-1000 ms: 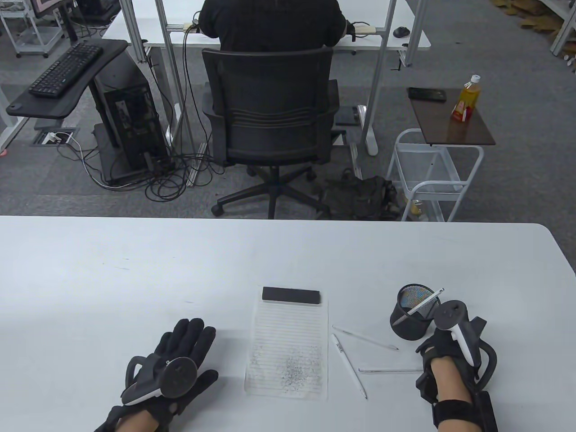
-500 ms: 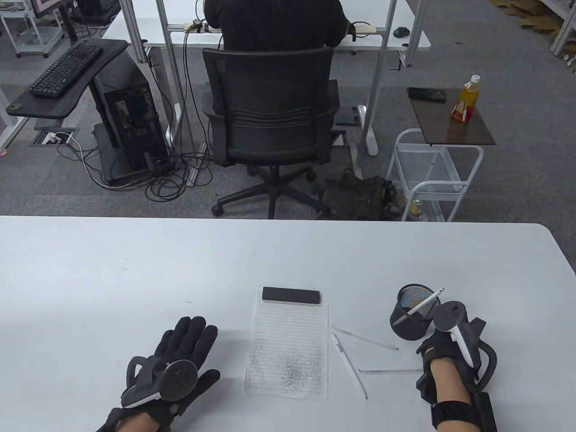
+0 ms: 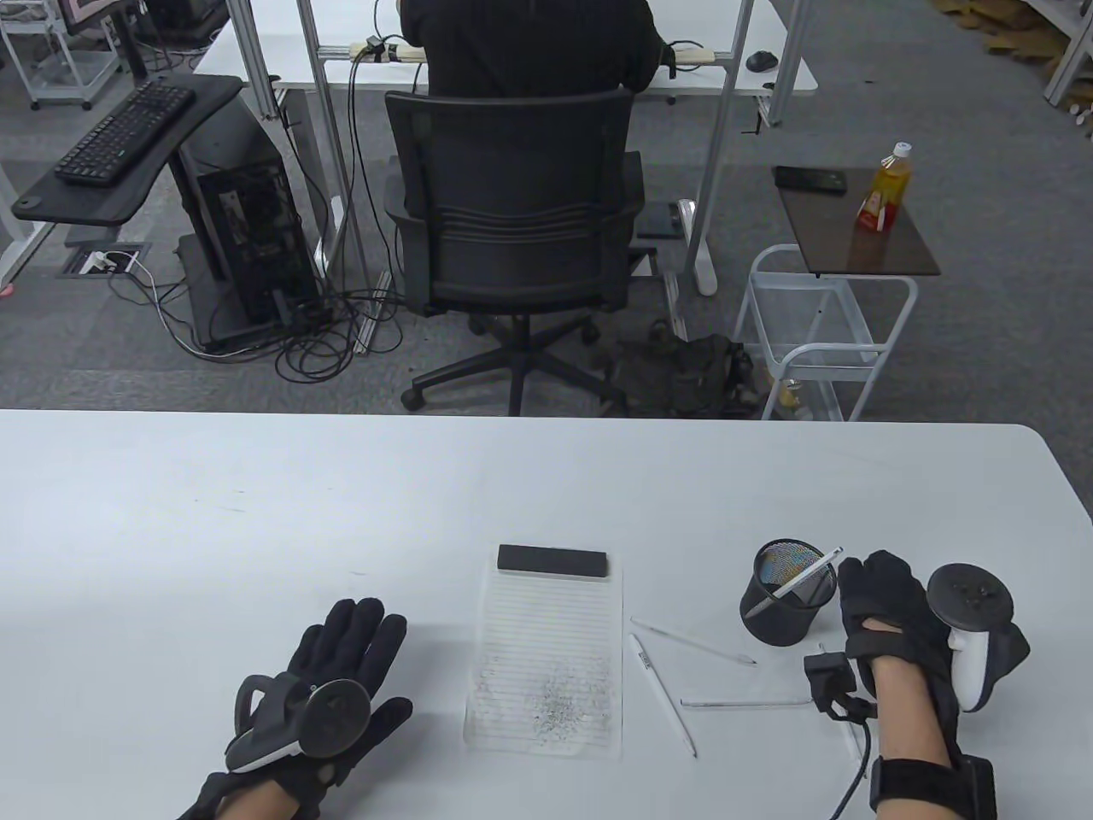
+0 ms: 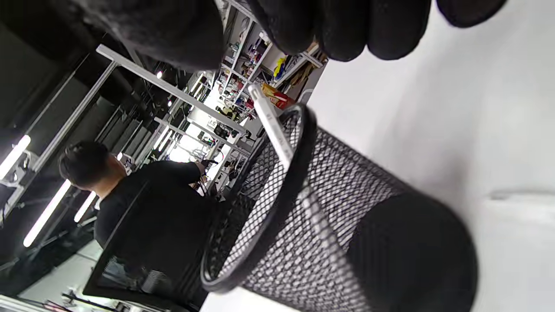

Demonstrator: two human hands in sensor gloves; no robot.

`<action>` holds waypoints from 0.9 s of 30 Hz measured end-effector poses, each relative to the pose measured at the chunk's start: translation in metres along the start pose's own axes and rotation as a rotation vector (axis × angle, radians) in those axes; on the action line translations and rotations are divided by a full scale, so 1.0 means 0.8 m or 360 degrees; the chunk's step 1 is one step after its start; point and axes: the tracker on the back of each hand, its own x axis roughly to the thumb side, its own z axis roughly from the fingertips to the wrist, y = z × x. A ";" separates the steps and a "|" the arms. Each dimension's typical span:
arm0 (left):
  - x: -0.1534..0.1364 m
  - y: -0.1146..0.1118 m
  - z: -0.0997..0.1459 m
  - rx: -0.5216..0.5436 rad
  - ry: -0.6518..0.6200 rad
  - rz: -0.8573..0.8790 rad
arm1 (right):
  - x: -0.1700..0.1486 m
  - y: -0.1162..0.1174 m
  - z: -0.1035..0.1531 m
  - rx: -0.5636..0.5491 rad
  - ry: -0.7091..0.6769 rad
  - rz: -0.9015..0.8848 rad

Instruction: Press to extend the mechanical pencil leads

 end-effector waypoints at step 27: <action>-0.006 -0.004 -0.002 -0.0039 0.0019 0.0014 | -0.011 0.054 -0.026 0.0002 0.0200 -0.0142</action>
